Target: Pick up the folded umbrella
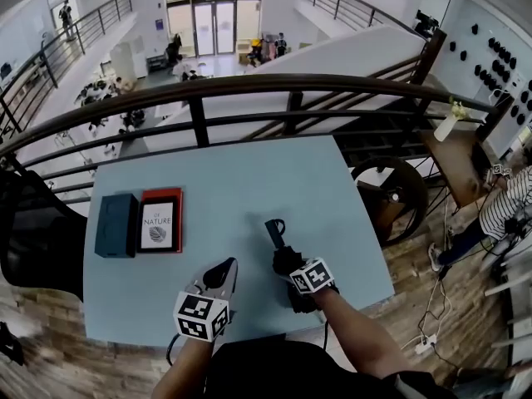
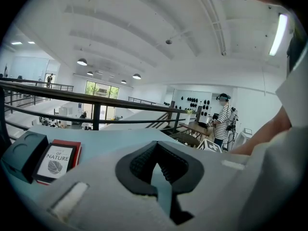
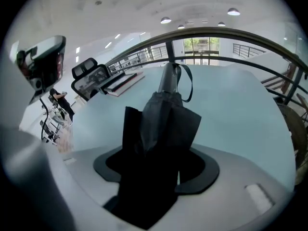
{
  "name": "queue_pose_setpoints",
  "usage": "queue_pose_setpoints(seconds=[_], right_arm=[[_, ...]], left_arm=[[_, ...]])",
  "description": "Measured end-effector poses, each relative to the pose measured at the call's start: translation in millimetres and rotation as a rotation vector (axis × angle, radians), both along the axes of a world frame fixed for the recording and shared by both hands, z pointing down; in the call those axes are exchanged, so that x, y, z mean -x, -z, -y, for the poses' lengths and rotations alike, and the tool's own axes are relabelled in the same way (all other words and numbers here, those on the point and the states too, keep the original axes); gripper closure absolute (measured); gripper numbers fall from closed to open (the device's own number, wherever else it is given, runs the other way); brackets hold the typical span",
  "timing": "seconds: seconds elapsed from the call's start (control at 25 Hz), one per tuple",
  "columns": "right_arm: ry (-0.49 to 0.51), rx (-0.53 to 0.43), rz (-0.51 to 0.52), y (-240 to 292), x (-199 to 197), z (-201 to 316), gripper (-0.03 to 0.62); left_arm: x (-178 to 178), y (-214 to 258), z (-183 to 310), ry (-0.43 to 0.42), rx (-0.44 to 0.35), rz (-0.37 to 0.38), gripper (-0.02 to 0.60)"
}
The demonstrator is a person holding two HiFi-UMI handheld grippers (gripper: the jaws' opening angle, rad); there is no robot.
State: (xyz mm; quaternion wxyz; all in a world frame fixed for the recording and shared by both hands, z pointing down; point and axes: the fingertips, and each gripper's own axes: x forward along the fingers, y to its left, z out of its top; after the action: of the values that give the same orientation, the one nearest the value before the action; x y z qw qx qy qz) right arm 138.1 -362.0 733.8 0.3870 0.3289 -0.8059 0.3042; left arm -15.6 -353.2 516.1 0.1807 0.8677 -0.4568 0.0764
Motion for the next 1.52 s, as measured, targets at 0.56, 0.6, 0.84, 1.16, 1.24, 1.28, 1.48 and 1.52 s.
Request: queue_pose_setpoints(seconds=[0.56, 0.6, 0.84, 1.16, 1.24, 1.28, 1.48, 1.52], right_arm=[[-0.132, -0.356, 0.362, 157, -4, 35, 0.330], [-0.135, -0.390, 0.378, 171, -6, 37, 0.330], [-0.156, -0.567, 0.477, 250, -22, 39, 0.330], [-0.126, -0.804, 0.547, 347, -36, 19, 0.330], [-0.128, -0.862, 0.559, 369, -38, 13, 0.330], [-0.130, -0.888, 0.562, 377, -39, 10, 0.330], [-0.136, -0.983, 0.547, 404, -51, 1, 0.330], [-0.132, -1.001, 0.537, 409, -53, 1, 0.330]], left_arm=[[6, 48, 20, -0.033, -0.066, -0.019, 0.575], [8, 53, 23, -0.033, -0.073, -0.018, 0.575], [22, 84, 35, -0.028, -0.121, -0.019, 0.575], [40, 109, 45, -0.014, -0.162, -0.024, 0.575], [43, 114, 46, -0.013, -0.171, -0.030, 0.575], [44, 116, 46, -0.014, -0.175, -0.033, 0.575], [45, 124, 48, -0.016, -0.188, -0.039, 0.575], [45, 124, 48, -0.016, -0.190, -0.037, 0.575]])
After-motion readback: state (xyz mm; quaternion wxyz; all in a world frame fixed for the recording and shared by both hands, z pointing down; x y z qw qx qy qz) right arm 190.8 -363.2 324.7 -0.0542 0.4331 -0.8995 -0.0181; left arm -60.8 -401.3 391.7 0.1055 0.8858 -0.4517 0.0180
